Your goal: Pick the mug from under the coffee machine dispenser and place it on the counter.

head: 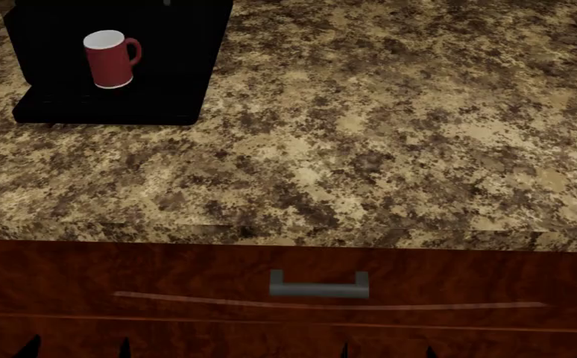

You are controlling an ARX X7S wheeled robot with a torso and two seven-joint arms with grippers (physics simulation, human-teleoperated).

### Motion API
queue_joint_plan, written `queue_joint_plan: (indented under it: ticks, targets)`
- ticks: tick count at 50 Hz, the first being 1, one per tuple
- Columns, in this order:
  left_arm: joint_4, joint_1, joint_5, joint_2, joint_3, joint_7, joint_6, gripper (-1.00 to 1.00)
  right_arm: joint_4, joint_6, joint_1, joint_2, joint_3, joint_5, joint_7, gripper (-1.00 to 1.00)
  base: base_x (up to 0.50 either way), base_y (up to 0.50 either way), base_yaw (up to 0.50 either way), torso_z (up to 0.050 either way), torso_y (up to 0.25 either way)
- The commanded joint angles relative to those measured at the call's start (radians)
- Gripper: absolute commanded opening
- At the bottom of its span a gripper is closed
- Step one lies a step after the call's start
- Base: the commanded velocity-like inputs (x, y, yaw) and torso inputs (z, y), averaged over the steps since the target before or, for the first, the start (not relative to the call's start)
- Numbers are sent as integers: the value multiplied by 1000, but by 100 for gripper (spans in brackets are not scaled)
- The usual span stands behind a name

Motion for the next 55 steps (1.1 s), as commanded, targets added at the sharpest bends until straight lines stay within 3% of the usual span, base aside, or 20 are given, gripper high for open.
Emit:
queue_joint_plan:
  ticks: [1, 9, 17, 32, 39, 41, 43, 50, 55]
  targets:
    - [0, 0, -10, -10, 11, -11, 0, 100, 0, 0, 0, 9, -13, 9, 13, 100, 0, 0, 0, 0, 0]
    - [-14, 7, -31, -35, 41, -42, 23, 100, -14, 3, -9, 35, -39, 35, 52, 100, 0, 0, 0, 0, 0]
    - [-6, 5, -47, -51, 58, -68, 20, 100, -18, 3, -16, 53, -58, 44, 78, 100, -486, 13, 0, 0, 0]
    - [-33, -20, -45, -70, 86, -111, 32, 100, -29, -9, -20, 84, -80, 74, 86, 100, -126, 386, 0, 0, 0]
    - [107, -41, -68, -90, 85, -120, -138, 100, -223, 205, -15, 117, -83, 95, 105, 100, 0, 0, 0, 0, 0]
    - [195, -49, -70, -103, 87, -120, -173, 100, -357, 335, -3, 139, -92, 77, 123, 100, 0, 0, 0, 8, 0]
    - [311, -68, -103, -115, 88, -112, -330, 100, -429, 408, 9, 143, -83, 109, 115, 100, 0, 0, 0, 50, 62]
    - [541, -176, -160, -128, 55, -138, -610, 100, -693, 781, 179, 185, -76, 147, 118, 100, 0, 0, 0, 50, 57]
    - [614, -280, -159, -142, 65, -156, -735, 100, -739, 948, 299, 177, -27, 232, 91, 100, 0, 0, 0, 50, 52]
